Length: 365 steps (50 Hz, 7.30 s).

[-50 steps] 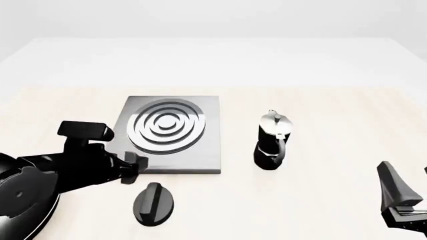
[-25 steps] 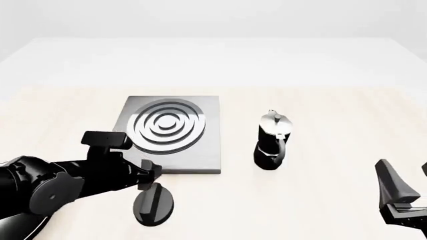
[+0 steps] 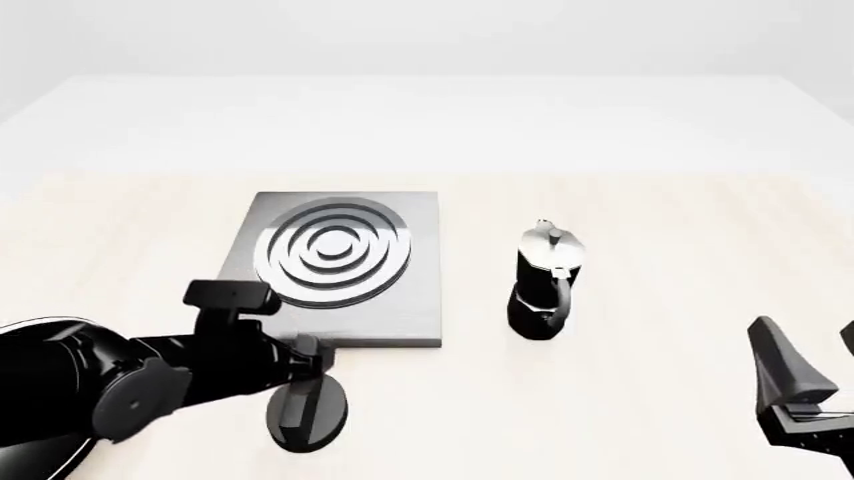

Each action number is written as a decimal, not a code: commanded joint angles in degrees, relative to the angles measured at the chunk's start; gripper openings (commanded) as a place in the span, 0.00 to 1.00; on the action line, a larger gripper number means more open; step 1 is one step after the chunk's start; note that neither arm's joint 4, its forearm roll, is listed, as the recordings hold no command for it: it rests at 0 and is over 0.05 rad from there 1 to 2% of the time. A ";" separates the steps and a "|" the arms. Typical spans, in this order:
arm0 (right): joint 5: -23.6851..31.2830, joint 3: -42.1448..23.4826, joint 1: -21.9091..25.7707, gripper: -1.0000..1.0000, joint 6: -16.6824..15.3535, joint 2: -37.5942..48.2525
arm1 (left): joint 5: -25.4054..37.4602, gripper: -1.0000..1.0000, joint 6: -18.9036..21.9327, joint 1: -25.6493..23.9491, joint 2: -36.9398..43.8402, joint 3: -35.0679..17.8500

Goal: Turn on the stove and put the moka pot on it.

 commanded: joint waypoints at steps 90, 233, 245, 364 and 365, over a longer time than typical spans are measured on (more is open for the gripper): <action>-0.63 -0.02 0.55 1.00 0.13 0.85 | -0.56 1.00 5.63 10.07 -1.94 3.88; -21.96 -20.08 25.35 1.00 19.14 70.03 | 5.20 1.00 17.20 27.15 -78.78 23.94; -25.27 -19.68 25.54 1.00 18.82 74.06 | 5.33 1.00 17.07 27.04 -78.82 24.23; 10.07 -61.24 42.23 0.00 -5.30 71.30 | 2.66 1.00 16.28 27.66 -78.83 24.54; 9.81 -61.31 42.52 0.00 -5.11 71.62 | 2.66 1.00 16.28 27.66 -78.83 24.54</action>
